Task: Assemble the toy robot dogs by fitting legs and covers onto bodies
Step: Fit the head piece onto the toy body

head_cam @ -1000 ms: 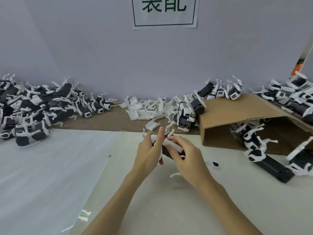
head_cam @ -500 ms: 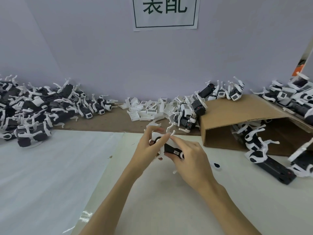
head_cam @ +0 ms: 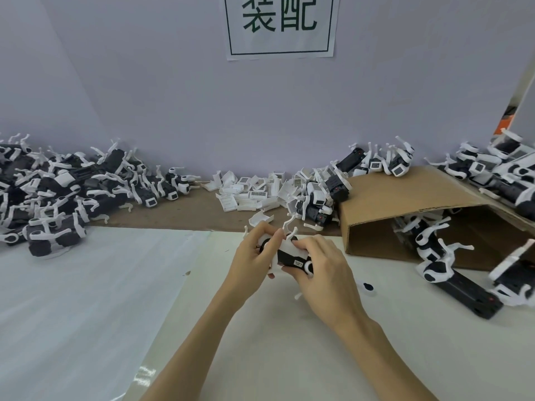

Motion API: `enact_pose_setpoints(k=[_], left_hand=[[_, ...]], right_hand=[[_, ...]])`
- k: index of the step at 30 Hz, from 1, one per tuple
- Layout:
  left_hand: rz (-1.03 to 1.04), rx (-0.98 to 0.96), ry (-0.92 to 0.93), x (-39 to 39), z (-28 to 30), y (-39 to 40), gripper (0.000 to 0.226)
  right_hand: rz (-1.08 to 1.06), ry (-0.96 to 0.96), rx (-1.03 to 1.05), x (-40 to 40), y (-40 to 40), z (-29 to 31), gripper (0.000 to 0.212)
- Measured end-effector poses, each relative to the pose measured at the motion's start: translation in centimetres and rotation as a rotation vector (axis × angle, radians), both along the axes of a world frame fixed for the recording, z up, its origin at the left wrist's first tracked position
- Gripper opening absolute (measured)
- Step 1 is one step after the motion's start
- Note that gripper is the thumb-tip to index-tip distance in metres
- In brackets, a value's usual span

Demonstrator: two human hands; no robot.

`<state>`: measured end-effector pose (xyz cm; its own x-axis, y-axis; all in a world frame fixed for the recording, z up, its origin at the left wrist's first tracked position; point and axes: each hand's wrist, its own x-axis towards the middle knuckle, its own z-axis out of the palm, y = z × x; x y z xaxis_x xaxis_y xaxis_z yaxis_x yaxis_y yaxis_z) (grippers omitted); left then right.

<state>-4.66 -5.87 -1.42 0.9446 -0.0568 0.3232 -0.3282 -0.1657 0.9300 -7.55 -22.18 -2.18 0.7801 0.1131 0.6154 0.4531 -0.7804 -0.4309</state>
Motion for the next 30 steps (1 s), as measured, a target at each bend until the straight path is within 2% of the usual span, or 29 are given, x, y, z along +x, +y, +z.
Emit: enact_pose_setpoints(k=[5, 9, 11, 13, 14, 16, 18, 21, 25, 28, 30], left_hand=[[0.016, 0.006, -0.034, 0.3, -0.1, 0.1, 0.023], [-0.042, 0.031, -0.076, -0.3, 0.2, 0.2, 0.003], [-0.012, 0.109, -0.168, -0.6, 0.2, 0.4, 0.014], [-0.008, 0.178, -0.328, -0.9, 0.2, 0.6, 0.014], [-0.016, 0.225, -0.414, -1.2, 0.2, 0.8, 0.015], [-0.042, 0.302, -0.519, -1.4, 0.1, 0.9, 0.02], [-0.043, 0.356, -0.545, -1.4, 0.1, 0.8, 0.03], [0.046, 0.356, -0.498, -1.2, 0.3, 0.4, 0.045], [0.008, 0.188, -0.21, -1.2, 0.8, 0.4, 0.029], [-0.051, 0.07, -0.125, -1.3, 1.4, 0.8, 0.026], [-0.058, 0.057, -0.152, -1.4, 1.8, 1.1, 0.025]], right_hand=[[-0.026, -0.063, -0.03, 0.1, 0.4, -0.1, 0.042], [0.053, -0.004, 0.064, 0.3, -0.4, -0.3, 0.046], [0.252, 0.239, 0.215, 0.3, -1.1, 0.0, 0.044], [0.509, 0.601, 0.556, 0.1, -1.4, 0.7, 0.04], [0.547, 0.704, 0.683, 0.1, -1.8, 0.9, 0.039], [0.55, 0.753, 0.704, 0.3, -2.5, 1.3, 0.034], [0.497, 0.662, 0.641, 0.5, -2.8, 1.1, 0.028], [0.356, 0.386, 0.634, 0.7, -2.8, 0.9, 0.02], [0.234, 0.001, 0.375, 0.8, -2.2, 0.5, 0.039], [0.187, -0.045, 0.282, 0.8, -1.9, 0.3, 0.05], [0.182, -0.034, 0.221, 0.9, -1.9, 0.3, 0.044]])
